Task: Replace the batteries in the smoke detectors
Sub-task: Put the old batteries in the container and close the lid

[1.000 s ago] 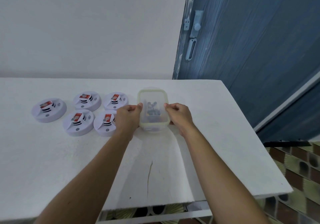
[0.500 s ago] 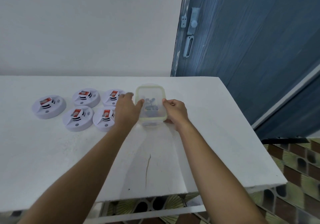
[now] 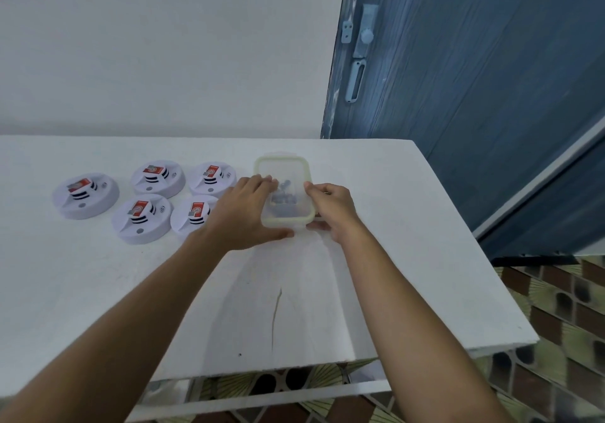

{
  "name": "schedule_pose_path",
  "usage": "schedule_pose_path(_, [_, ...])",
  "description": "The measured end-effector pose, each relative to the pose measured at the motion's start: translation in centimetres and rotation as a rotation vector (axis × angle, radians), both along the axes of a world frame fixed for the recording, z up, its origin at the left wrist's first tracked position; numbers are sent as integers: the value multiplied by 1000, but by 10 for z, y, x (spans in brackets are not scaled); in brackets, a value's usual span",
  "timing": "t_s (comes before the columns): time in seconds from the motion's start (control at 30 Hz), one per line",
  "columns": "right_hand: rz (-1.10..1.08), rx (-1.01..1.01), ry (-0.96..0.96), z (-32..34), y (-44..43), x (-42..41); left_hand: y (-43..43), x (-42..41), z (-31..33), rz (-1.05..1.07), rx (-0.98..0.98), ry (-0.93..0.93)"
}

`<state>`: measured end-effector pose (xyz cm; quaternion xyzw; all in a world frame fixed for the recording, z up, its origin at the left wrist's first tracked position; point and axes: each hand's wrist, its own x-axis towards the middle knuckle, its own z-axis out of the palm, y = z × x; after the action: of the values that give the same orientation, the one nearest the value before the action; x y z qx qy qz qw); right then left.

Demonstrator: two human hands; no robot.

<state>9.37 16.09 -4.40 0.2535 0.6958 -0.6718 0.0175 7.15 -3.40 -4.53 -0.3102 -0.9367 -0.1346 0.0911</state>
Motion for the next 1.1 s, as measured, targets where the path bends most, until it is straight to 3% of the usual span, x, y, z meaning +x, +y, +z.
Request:
schedule_pose_path(0.17, [0, 7, 6, -3, 0, -3, -1, -5, -14, -45, 30, 89])
schedule_pose_path(0.33, [25, 97, 0, 2, 1, -4, 3, -11, 3, 7, -28, 15])
schedule_pose_path(0.57, [38, 214, 28, 5, -16, -21, 30, -54, 25, 100, 215, -145])
schedule_pose_path(0.8, [13, 290, 73, -1, -25, -32, 52, -87, 10, 182, 123, -343])
schedule_pose_path(1.1, [-15, 355, 67, -2, -32, -40, 52, -95, 12, 234, 59, -318])
